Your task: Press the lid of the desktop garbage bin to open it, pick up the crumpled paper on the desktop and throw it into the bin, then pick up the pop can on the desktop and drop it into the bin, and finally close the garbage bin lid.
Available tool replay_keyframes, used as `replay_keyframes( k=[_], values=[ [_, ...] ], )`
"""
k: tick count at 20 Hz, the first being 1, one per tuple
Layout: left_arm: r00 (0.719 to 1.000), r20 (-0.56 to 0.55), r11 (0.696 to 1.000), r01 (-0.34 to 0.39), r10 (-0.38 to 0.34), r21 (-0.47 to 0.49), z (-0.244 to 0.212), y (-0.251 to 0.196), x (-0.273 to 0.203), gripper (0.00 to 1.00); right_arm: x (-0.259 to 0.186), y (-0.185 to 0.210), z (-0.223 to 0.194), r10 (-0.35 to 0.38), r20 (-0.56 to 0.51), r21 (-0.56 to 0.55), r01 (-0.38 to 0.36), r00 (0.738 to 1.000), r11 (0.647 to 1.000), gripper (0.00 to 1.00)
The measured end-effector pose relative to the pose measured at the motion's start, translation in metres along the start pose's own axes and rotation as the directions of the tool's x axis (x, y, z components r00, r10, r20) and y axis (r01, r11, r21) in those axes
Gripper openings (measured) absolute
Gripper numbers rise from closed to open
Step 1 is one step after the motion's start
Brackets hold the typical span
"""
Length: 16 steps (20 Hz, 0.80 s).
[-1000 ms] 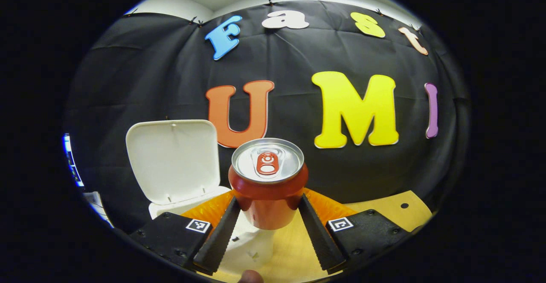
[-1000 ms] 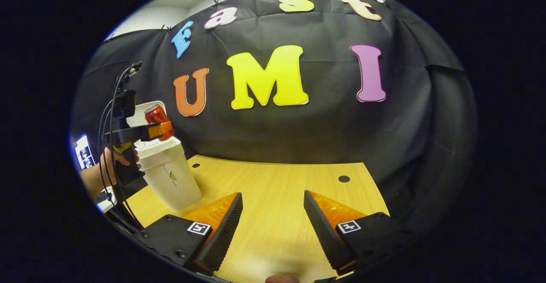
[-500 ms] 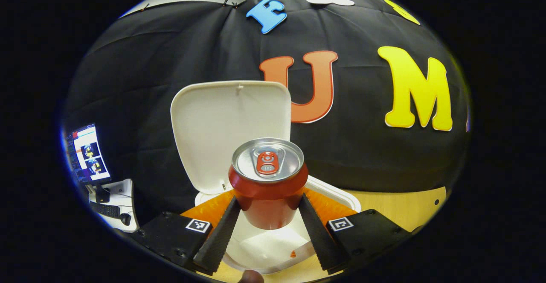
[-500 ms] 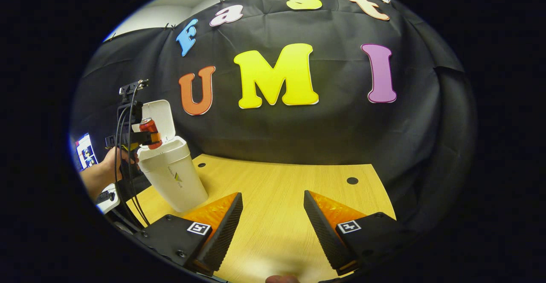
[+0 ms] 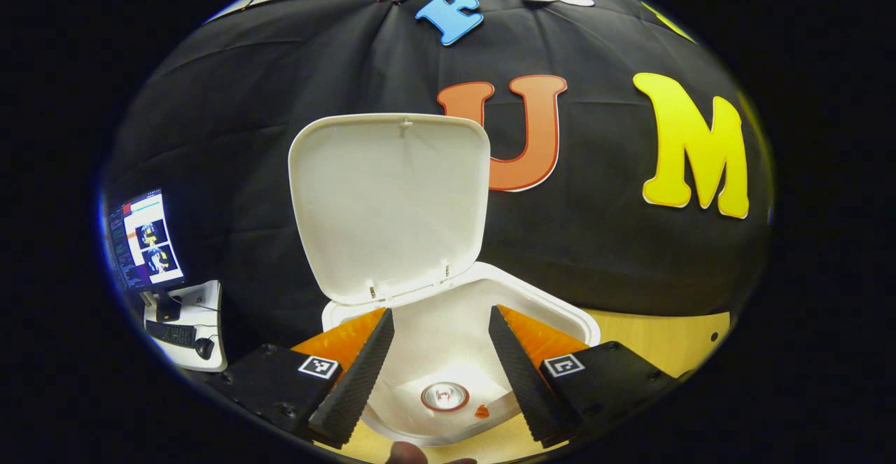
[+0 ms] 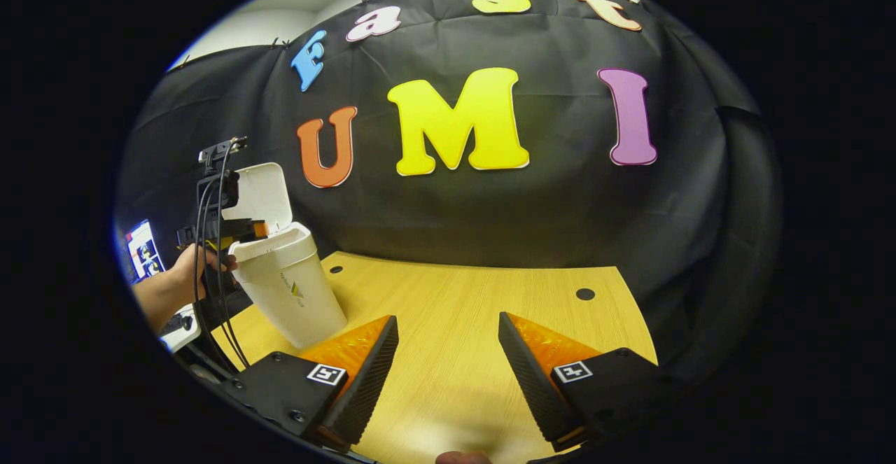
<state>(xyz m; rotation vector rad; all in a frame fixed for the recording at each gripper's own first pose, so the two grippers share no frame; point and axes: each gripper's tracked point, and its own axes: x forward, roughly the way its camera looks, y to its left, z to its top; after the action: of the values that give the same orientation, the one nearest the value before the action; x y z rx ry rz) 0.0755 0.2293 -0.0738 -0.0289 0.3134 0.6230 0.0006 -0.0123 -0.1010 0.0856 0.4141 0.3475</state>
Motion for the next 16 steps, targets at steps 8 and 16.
replay_keyframes(
  k=[8,16],
  values=[
    [0.995,0.055,0.995,-0.083,0.086,-0.057,0.043,-0.002,-0.034,0.91,-0.007,0.001,0.004,0.027,0.021,-0.032,-0.026,0.999,0.999,0.92],
    [0.969,0.149,0.976,-0.177,0.196,-0.129,0.122,0.003,-0.039,0.91,-0.010,-0.010,0.013,0.038,0.038,-0.038,-0.036,0.999,0.999,0.92]
  ],
)
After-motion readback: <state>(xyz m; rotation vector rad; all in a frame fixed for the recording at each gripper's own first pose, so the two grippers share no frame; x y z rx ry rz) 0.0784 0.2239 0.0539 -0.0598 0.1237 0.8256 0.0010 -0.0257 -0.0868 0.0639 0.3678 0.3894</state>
